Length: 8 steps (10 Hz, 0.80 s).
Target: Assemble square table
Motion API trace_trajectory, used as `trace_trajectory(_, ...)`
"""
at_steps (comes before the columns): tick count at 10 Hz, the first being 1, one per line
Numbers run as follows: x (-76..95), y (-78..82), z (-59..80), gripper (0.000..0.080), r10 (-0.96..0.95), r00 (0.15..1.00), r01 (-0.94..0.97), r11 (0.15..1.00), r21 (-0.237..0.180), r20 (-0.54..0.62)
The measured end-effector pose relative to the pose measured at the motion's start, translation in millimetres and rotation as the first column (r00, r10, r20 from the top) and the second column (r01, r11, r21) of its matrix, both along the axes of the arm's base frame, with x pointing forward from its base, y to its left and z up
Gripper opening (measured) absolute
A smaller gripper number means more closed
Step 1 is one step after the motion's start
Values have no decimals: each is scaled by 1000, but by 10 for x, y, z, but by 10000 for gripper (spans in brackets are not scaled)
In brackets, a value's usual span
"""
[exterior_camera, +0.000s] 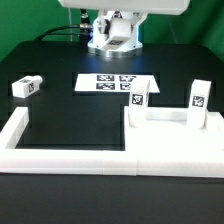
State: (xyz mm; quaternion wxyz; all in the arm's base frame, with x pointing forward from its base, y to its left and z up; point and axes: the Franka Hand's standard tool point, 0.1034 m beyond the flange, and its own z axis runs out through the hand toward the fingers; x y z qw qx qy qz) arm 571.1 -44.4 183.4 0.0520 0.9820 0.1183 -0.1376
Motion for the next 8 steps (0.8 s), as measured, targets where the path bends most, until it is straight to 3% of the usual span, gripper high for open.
trace_trajectory(2,-11,-52,-45,290,12,995,-13,1000,14,94)
trace_trajectory(4,113,-25,-44,290,20,966,-27,999,26,259)
trace_trajectory(5,161,163,-87,290,-9,952,-1,999,33,306)
trace_trajectory(7,568,600,-93,290,-79,900,48,995,83,429)
trace_trajectory(8,671,773,-146,290,-110,858,63,992,111,502)
